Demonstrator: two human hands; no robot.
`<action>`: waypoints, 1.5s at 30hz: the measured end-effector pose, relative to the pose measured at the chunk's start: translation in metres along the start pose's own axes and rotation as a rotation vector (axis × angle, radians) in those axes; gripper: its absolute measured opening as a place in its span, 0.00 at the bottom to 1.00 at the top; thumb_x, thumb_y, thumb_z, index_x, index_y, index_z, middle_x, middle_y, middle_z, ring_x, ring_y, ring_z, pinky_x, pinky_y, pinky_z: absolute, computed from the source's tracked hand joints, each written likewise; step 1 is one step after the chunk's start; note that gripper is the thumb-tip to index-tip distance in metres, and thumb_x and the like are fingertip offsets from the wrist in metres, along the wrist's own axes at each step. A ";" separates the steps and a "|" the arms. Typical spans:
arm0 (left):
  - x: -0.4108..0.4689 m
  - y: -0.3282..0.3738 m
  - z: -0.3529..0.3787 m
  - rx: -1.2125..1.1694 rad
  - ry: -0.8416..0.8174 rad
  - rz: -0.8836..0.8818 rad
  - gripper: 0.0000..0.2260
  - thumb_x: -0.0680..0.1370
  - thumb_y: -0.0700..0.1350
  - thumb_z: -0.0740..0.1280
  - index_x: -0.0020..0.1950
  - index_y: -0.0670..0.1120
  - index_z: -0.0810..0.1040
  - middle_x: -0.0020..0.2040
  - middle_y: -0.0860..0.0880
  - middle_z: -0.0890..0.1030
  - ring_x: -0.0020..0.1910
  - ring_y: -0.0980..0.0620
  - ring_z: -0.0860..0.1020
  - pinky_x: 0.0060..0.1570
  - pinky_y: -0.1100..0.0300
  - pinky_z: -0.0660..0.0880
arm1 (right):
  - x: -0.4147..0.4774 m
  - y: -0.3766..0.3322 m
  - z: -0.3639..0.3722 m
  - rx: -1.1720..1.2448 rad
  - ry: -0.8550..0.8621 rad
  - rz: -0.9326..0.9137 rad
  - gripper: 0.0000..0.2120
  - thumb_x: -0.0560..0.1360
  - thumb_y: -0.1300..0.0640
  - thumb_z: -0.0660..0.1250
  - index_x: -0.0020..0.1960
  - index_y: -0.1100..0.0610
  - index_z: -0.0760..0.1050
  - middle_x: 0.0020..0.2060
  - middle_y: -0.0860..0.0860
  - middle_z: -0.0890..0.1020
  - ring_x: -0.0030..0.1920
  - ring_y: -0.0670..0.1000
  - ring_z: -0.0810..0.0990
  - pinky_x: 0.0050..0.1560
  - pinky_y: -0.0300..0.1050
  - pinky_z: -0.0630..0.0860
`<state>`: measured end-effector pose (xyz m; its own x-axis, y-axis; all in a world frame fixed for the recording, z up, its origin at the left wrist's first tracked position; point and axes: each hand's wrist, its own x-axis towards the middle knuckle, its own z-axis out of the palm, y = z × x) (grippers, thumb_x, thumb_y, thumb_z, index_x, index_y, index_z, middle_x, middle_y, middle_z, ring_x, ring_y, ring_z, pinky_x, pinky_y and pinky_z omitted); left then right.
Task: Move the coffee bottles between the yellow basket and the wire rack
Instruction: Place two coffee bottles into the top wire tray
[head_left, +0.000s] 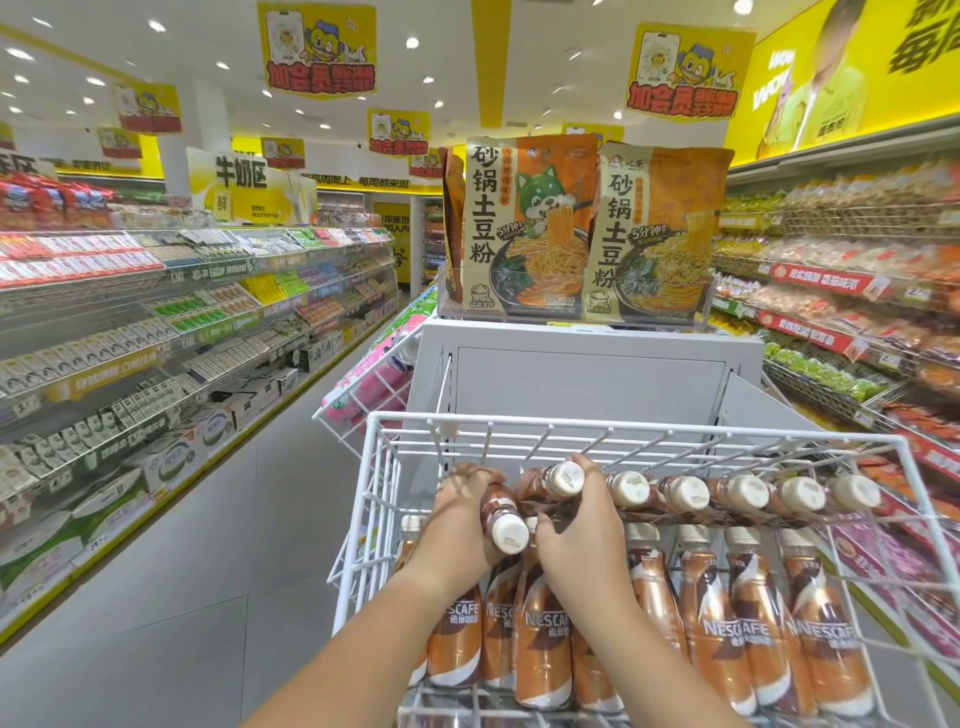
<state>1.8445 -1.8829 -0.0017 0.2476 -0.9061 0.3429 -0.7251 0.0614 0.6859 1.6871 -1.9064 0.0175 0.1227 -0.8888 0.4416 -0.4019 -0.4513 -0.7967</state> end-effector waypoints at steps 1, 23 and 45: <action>-0.001 0.001 -0.001 0.013 -0.012 0.020 0.28 0.71 0.45 0.71 0.70 0.59 0.68 0.60 0.54 0.63 0.60 0.54 0.67 0.61 0.66 0.63 | -0.001 -0.001 -0.001 0.002 -0.002 -0.005 0.34 0.74 0.65 0.70 0.75 0.49 0.61 0.67 0.43 0.71 0.66 0.43 0.68 0.58 0.29 0.63; -0.059 0.034 -0.030 -0.294 -0.060 -0.422 0.14 0.65 0.53 0.76 0.45 0.47 0.82 0.39 0.51 0.84 0.37 0.52 0.82 0.39 0.51 0.81 | -0.015 -0.027 -0.043 -0.135 -0.217 -0.103 0.40 0.76 0.62 0.67 0.79 0.47 0.50 0.77 0.46 0.60 0.73 0.50 0.66 0.73 0.53 0.68; -0.078 0.030 0.001 0.038 -0.013 -0.509 0.39 0.71 0.65 0.74 0.73 0.43 0.70 0.53 0.51 0.80 0.47 0.53 0.79 0.46 0.56 0.75 | -0.072 0.036 -0.114 -0.854 -0.465 -0.397 0.36 0.78 0.36 0.51 0.81 0.51 0.49 0.81 0.49 0.54 0.80 0.49 0.51 0.73 0.42 0.41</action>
<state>1.8027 -1.8110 -0.0082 0.5678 -0.8223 -0.0369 -0.5372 -0.4042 0.7403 1.5607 -1.8497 0.0045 0.6492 -0.7143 0.2614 -0.7411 -0.6713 0.0062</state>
